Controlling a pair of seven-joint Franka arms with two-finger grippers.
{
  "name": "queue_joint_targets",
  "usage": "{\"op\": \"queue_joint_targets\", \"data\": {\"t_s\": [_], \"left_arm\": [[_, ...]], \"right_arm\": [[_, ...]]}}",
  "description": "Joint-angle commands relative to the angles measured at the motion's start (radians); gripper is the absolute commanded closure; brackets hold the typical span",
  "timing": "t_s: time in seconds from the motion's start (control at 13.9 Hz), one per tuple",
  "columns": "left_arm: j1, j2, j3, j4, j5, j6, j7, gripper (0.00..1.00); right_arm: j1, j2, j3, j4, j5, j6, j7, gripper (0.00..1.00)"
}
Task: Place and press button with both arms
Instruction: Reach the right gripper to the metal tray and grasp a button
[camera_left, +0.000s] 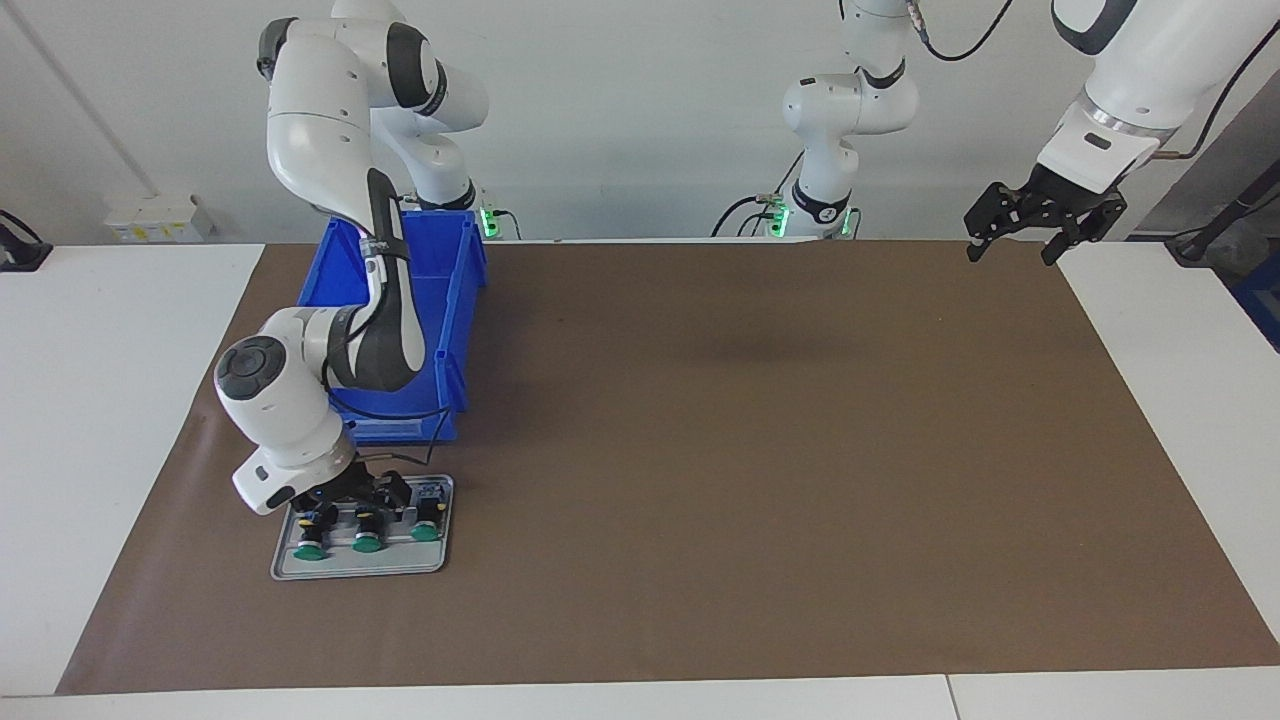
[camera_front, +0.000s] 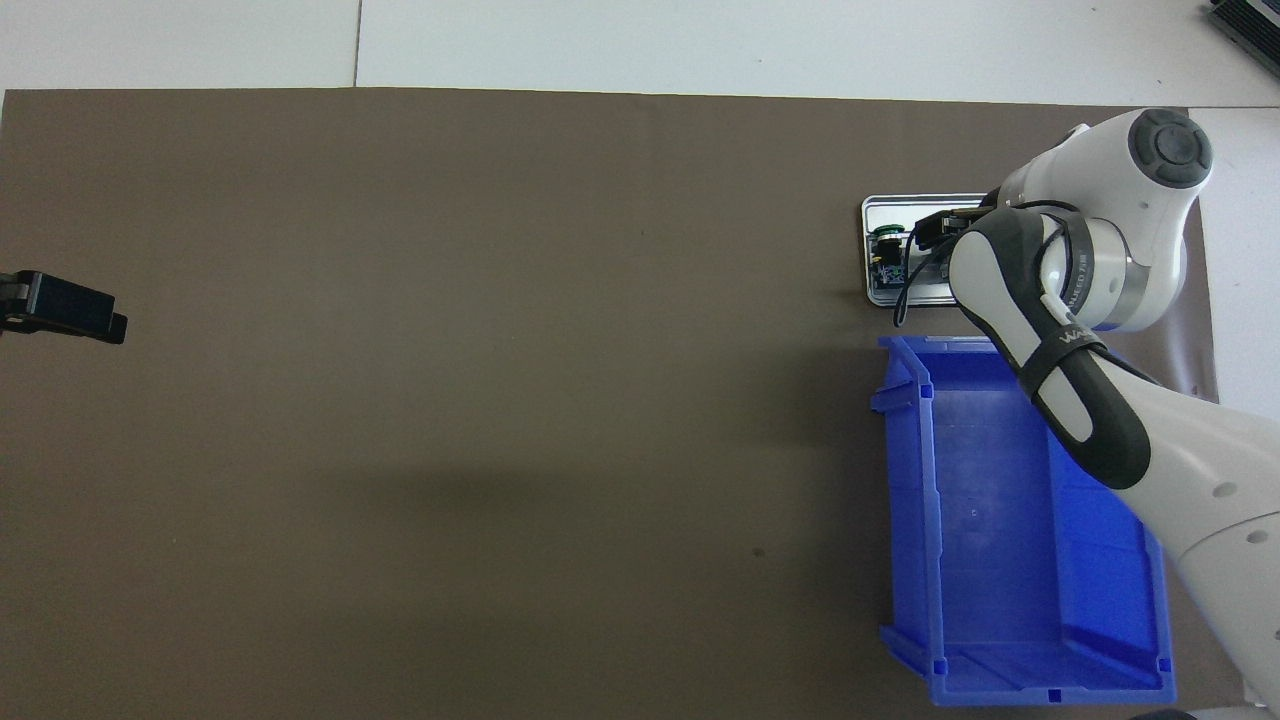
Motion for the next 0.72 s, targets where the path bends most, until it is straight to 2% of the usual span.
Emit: {"op": "queue_joint_targets", "data": {"t_s": [0.0, 0.07, 0.22, 0.29, 0.43, 0.65], "left_arm": [[0.006, -0.022, -0.005, -0.024, 0.013, -0.005, -0.011, 0.00], [0.006, -0.022, -0.005, -0.024, 0.013, -0.006, -0.011, 0.00], [0.006, -0.022, -0.005, -0.022, 0.013, -0.006, -0.011, 0.00], [0.006, -0.022, -0.005, -0.022, 0.013, -0.006, -0.011, 0.00], [0.006, -0.022, -0.005, -0.024, 0.013, -0.006, -0.011, 0.00], [0.006, -0.022, -0.005, -0.024, 0.013, -0.006, -0.011, 0.00]], "right_arm": [[-0.011, -0.018, 0.007, -0.057, 0.026, 0.063, -0.043, 0.16], [-0.009, -0.018, 0.007, -0.061, 0.026, 0.065, -0.041, 0.33], [-0.008, -0.018, 0.006, -0.056, 0.026, 0.060, -0.038, 0.89], [-0.003, -0.019, 0.006, -0.048, 0.026, 0.051, -0.035, 1.00], [0.004, -0.023, 0.006, -0.009, 0.023, 0.022, 0.000, 1.00], [0.040, -0.029, 0.000, 0.114, -0.006, -0.123, 0.183, 1.00]]}}
